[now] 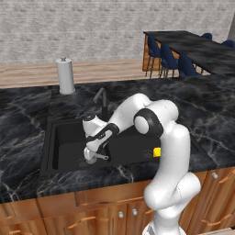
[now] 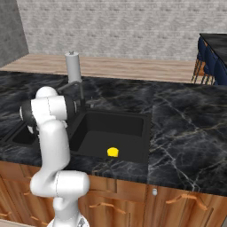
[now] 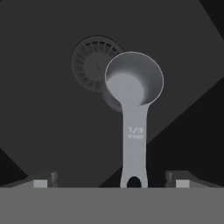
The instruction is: Move any existing items from the left basin to the right basin for drying. Then move the measuring cup from the counter to the left basin of the sink for washing.
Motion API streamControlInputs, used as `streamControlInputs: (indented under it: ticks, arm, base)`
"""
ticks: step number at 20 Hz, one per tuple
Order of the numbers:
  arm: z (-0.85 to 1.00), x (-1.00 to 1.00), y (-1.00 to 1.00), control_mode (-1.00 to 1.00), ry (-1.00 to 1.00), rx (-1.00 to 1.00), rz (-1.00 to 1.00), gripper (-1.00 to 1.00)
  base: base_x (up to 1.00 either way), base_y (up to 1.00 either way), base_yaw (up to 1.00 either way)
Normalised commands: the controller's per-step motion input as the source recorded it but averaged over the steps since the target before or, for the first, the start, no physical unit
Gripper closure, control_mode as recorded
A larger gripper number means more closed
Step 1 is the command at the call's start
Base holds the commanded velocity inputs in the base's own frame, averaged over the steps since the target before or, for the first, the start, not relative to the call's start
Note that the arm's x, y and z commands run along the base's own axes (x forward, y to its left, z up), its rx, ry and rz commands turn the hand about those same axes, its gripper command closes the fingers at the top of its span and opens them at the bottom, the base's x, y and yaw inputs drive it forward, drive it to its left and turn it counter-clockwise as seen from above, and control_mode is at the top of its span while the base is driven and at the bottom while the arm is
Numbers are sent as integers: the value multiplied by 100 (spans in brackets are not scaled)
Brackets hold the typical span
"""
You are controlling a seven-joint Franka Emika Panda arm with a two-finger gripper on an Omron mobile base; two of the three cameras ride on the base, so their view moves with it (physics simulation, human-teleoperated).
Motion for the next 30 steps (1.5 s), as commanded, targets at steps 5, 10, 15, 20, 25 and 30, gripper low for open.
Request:
streamControlInputs:
  ticks: [5, 10, 15, 20, 25, 30]
  arm:
    - [69, -5, 0, -100, 0, 7, 0, -100]
    - [71, -27, -4, -100, -4, 9, -2, -100]
    - [46, -50, -10, -100, -6, 10, -8, -100]
    - [41, -62, -17, -100, -9, 7, -12, -100]
    - [46, -54, -38, -100, -8, 7, -11, -100]
    - [36, -46, -51, -100, -6, 8, -10, -100]
  base:
    - [0, 0, 0]
    - [0, 0, 0]
    - [0, 0, 0]
    - [0, 0, 0]
    - [0, 0, 0]
    - [0, 0, 0]
